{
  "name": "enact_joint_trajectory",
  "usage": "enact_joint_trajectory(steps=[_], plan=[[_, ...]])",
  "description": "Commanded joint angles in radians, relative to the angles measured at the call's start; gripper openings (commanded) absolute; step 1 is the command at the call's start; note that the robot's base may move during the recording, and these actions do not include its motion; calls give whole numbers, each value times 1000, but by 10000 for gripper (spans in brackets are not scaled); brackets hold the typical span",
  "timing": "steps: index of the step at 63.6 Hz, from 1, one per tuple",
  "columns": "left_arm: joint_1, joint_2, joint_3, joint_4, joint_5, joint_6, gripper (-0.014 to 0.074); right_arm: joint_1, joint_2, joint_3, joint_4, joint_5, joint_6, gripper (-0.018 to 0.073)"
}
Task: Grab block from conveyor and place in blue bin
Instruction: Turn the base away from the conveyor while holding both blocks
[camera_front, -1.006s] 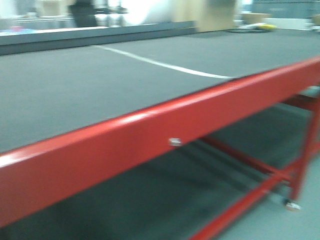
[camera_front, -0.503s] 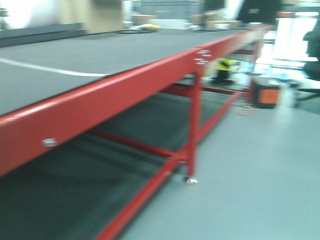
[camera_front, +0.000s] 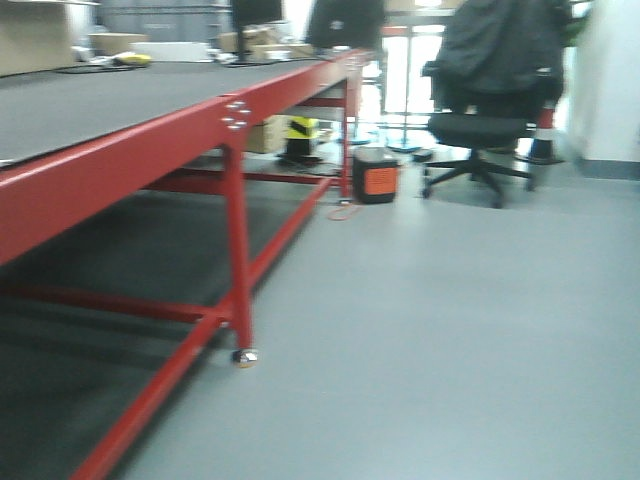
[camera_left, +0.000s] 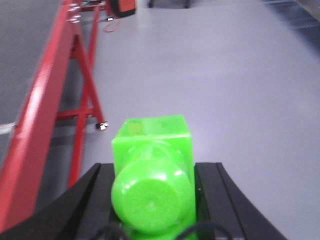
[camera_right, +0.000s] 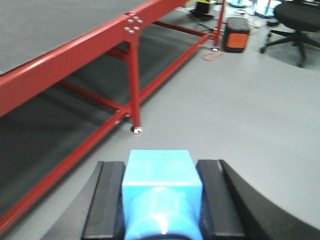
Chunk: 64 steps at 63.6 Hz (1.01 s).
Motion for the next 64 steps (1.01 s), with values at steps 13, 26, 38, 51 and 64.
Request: enact_joint_trajectory(steps=[13, 26, 38, 51, 64], plan=[[-6, -7, 1, -5, -19, -12, -111, -7, -3, -8, -2, -14, 1, -162], [-6, -7, 1, -5, -19, -12, -111, -7, -3, -8, -2, -14, 1, -162], [-6, -7, 1, -5, -19, -12, -111, -7, -3, -8, -2, -14, 1, -162], [-6, -7, 1, -5, -19, -12, -111, -7, -3, -8, -2, -14, 1, -162], [-6, -7, 1, -5, -19, -12, -111, -7, -3, -8, -2, -14, 1, -162]])
